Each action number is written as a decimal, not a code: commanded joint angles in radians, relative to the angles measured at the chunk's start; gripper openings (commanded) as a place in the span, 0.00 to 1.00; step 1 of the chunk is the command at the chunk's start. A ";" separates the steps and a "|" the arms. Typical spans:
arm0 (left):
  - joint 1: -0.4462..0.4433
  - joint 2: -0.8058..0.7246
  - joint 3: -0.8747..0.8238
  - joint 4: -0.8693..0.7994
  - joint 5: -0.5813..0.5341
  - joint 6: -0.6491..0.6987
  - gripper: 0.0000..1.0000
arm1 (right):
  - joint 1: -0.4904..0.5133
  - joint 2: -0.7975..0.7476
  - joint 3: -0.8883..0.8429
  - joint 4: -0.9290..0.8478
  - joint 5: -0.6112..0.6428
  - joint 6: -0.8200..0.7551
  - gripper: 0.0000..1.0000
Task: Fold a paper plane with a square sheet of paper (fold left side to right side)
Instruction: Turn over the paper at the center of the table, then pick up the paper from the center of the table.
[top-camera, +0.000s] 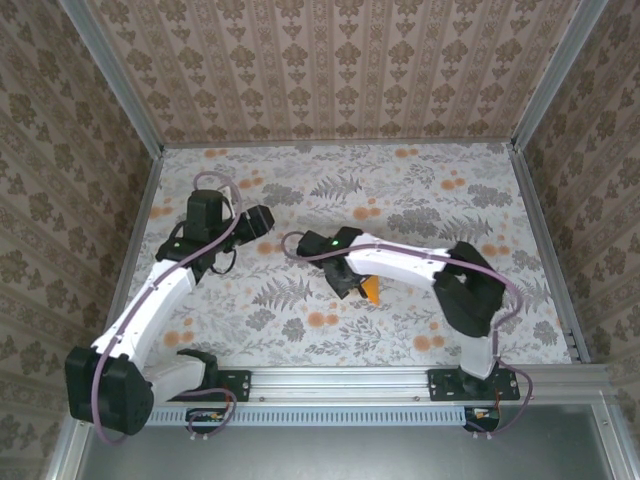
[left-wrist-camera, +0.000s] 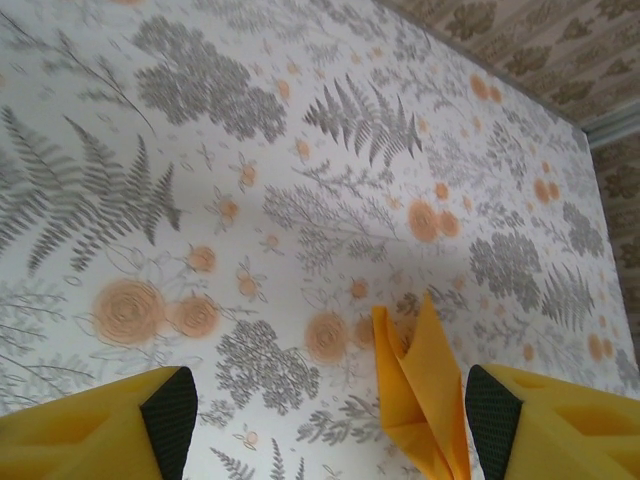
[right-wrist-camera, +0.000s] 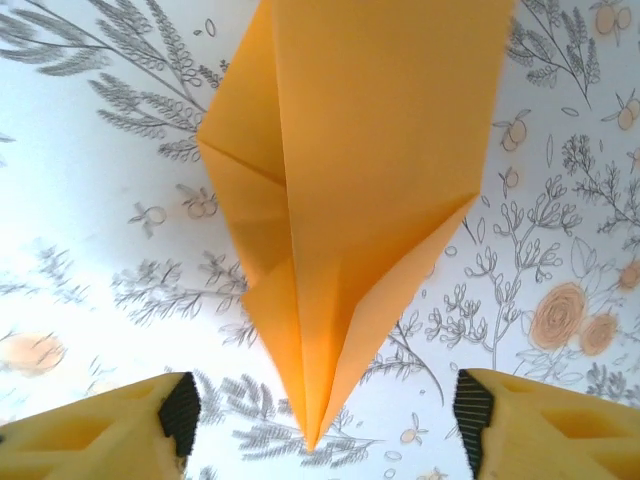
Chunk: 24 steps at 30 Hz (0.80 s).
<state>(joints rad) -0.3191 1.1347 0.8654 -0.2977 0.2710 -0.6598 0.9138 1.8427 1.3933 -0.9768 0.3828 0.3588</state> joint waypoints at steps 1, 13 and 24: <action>-0.003 0.044 -0.032 0.042 0.118 -0.051 0.74 | -0.029 -0.142 -0.090 0.084 -0.107 0.049 0.78; -0.199 0.325 -0.043 0.327 0.214 -0.208 0.74 | -0.352 -0.634 -0.579 0.669 -0.512 0.180 1.00; -0.305 0.588 0.062 0.487 0.259 -0.277 0.72 | -0.577 -0.721 -0.769 0.887 -0.805 0.307 1.00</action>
<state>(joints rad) -0.6086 1.6894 0.8799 0.1101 0.4953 -0.9012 0.3538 1.1469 0.6395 -0.1654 -0.3176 0.6304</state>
